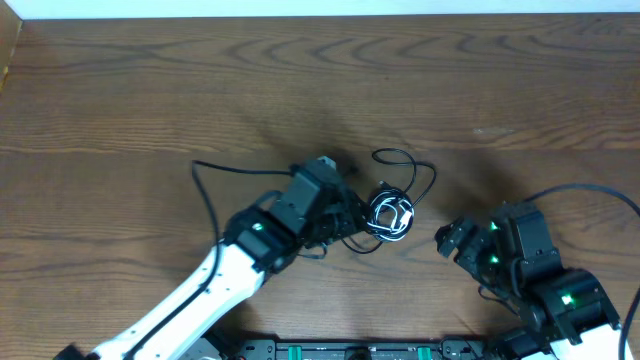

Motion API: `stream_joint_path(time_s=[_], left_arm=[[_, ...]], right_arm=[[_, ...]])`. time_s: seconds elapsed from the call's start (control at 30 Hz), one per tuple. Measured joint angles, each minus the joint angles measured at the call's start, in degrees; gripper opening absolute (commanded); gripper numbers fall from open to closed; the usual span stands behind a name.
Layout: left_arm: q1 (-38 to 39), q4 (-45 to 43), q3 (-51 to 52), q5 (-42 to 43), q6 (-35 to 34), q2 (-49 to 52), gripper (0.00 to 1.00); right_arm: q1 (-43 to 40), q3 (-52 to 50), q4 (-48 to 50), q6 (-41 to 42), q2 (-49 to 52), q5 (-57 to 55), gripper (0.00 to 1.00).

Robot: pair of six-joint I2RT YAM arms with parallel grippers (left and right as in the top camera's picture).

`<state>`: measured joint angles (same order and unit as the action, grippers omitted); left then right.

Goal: Untangle cables

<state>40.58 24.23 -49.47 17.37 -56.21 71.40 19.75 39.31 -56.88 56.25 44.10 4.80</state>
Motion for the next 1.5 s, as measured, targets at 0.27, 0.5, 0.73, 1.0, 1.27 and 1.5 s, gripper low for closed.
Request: stream_joint_path(time_s=[0.27,0.5,0.73,1.0,1.27,1.5], left_arm=[[1.3,0.0,0.0,-1.0,-11.9,8.0,0.52],[1.3,-0.1,0.0,-1.2,-20.4,12.6,0.52],[1.3,-0.2,0.0,0.0,-28.0,15.5,0.51],[1.6,-7.1,-0.1,0.8,-34.1,15.7,0.52],[4.6,-7.6,-0.1,-0.1,-39.0,17.9,0.52],[5.8,-10.6,-0.1,-1.0,-43.5,23.9,0.52]], right_arm=[[0.0,0.0,-4.6,0.3,-0.6,-0.9,0.99],[0.0,0.0,-4.8,0.3,-0.6,-1.2,0.99],[0.0,-0.7,-4.7,0.3,-0.6,-1.4,0.99],[0.0,-1.8,-4.7,0.3,-0.6,-1.6,0.99],[0.0,-1.9,-4.7,0.3,-0.6,-1.6,0.99],[0.0,-1.9,-4.8,0.3,-0.6,-1.6,0.99]])
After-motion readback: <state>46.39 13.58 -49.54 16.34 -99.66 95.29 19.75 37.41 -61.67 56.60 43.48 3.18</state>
